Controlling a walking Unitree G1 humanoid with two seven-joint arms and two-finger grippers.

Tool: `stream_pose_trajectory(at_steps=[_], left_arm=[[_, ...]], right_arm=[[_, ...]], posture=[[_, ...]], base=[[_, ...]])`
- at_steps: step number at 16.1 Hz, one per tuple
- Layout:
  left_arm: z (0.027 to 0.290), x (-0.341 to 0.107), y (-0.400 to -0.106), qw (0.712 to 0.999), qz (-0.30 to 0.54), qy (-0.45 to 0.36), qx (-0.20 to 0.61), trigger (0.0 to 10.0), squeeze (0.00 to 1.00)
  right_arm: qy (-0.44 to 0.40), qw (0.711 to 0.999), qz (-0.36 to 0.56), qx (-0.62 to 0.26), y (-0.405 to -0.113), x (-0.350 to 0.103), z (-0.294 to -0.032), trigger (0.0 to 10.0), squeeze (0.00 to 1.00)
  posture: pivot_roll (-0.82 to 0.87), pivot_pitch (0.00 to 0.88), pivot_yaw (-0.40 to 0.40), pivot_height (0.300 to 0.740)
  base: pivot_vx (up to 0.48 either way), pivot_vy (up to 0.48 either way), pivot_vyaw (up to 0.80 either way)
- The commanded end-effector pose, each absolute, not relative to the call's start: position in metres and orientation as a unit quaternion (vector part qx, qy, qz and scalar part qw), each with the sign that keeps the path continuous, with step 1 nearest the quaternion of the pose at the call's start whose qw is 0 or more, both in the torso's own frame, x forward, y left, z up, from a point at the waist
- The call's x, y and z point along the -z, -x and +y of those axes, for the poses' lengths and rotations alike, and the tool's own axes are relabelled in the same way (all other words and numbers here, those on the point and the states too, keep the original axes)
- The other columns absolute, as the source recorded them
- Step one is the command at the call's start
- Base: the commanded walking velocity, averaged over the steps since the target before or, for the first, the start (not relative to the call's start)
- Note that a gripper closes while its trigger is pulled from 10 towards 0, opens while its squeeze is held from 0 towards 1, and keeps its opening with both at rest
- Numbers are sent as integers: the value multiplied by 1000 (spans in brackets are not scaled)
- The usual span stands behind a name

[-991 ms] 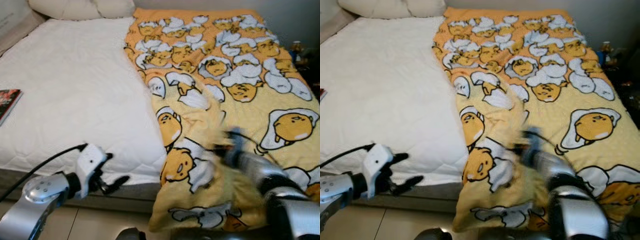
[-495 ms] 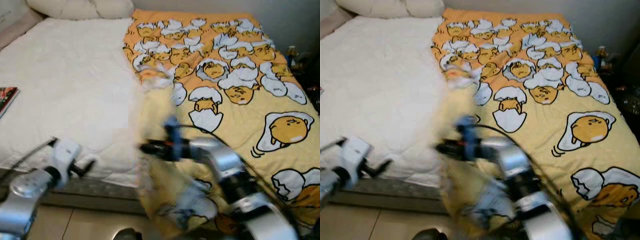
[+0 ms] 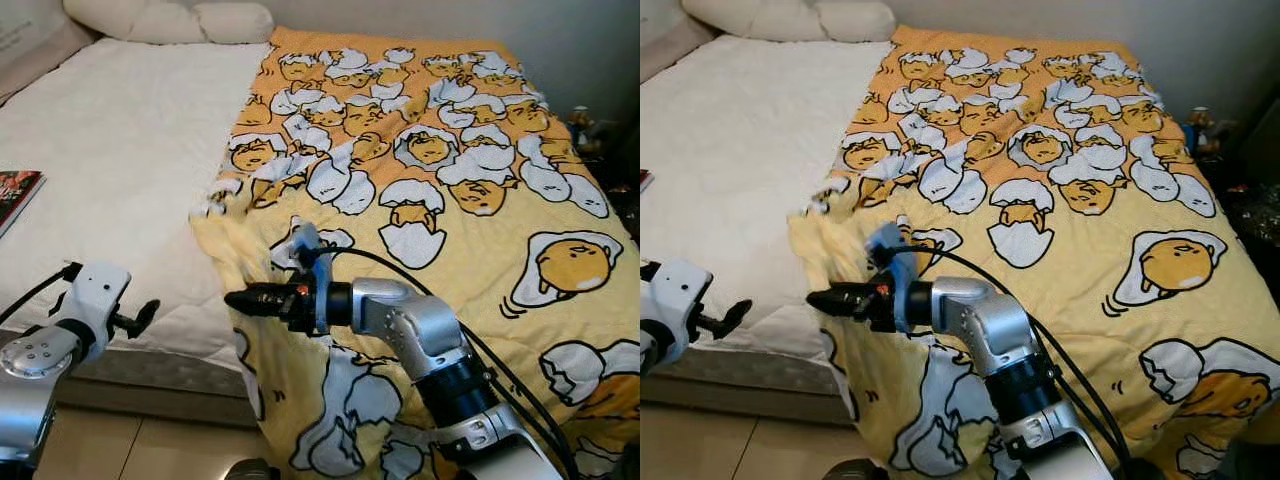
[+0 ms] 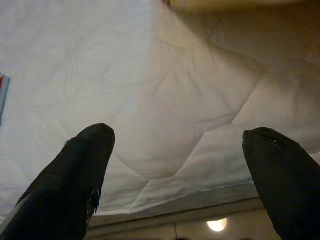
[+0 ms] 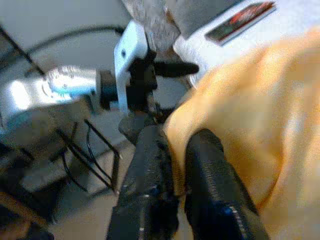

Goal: Clean up the room

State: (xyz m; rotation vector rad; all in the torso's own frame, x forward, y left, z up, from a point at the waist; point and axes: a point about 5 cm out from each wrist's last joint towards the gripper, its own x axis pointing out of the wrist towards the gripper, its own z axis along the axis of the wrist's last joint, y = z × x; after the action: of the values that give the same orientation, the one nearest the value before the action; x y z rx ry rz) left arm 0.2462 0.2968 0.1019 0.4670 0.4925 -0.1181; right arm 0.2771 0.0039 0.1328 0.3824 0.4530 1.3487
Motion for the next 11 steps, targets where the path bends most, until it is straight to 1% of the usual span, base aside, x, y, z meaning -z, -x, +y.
stream_pose_trajectory(at_steps=[1,3,6,7,9,10,11], left_arm=[[301,-107,-249,940,237,-240,51,10000,0],[302,-107,-251,939,237,-245,53,10000,0],[296,-106,-254,941,229,-241,60,10000,0],[287,-108,-258,950,208,-223,67,10000,0],[265,-110,-266,967,162,-181,73,10000,0],[251,-112,-270,974,136,-165,75,10000,0],[244,-111,-271,977,129,-156,73,10000,0]], right_arm=[[-185,741,189,-617,-278,-144,5,10000,1000],[-180,745,180,-617,-279,-147,4,10000,1000],[-183,760,150,-605,-283,-158,-6,10000,1000],[-172,801,134,-558,-290,-157,-23,10000,0],[-122,883,123,-436,-301,-140,-59,10000,0],[-97,920,119,-360,-302,-127,-80,10000,0],[-97,934,124,-320,-301,-120,-90,10000,0]], posture=[[118,0,27,740],[112,0,34,740],[104,0,41,740],[97,0,43,740],[84,0,47,740],[79,0,51,740],[76,0,53,740]], base=[[0,0,0],[0,0,0],[0,0,0],[0,0,0],[0,0,0],[0,0,0],[0,0,0]])
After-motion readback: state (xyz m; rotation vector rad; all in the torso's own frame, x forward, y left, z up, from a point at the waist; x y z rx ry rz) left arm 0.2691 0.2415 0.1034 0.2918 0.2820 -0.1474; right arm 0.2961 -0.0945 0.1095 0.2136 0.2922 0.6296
